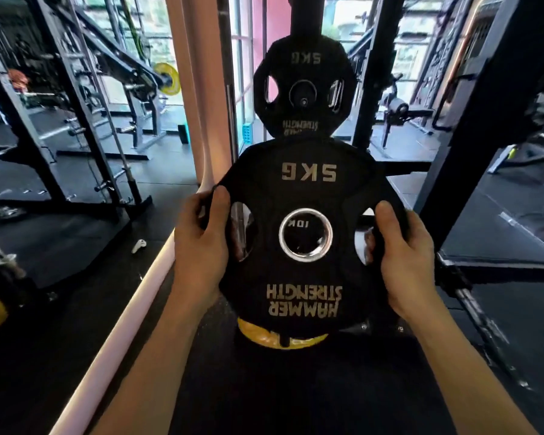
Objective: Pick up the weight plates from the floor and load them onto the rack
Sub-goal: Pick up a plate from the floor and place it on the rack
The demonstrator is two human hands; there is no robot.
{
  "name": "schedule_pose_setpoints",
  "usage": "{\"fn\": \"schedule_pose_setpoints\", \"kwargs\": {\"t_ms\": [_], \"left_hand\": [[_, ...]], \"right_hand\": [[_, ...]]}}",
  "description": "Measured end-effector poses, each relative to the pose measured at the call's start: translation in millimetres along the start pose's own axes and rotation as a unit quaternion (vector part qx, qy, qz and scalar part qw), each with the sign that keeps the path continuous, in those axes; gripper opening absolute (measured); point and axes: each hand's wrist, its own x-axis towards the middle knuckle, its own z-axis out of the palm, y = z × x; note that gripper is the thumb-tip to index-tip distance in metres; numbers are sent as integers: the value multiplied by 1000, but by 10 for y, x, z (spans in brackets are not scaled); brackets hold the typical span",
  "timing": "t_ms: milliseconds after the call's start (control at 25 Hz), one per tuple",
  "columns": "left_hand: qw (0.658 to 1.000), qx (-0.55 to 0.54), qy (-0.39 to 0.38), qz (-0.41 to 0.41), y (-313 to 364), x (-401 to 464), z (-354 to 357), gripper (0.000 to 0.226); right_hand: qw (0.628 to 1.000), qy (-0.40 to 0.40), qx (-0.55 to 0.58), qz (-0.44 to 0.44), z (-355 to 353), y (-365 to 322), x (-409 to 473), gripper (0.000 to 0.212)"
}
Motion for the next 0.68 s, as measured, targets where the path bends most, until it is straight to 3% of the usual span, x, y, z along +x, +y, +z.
{"fn": "schedule_pose_setpoints", "kwargs": {"t_ms": [400, 680], "left_hand": [[992, -85, -39, 86, 386, 1299, 653, 26], [987, -71, -36, 136, 411, 2119, 1197, 27]], "right_hand": [[995, 13, 2, -101, 458, -400, 1297, 26], [990, 22, -31, -137, 642, -439, 2197, 27]]}}
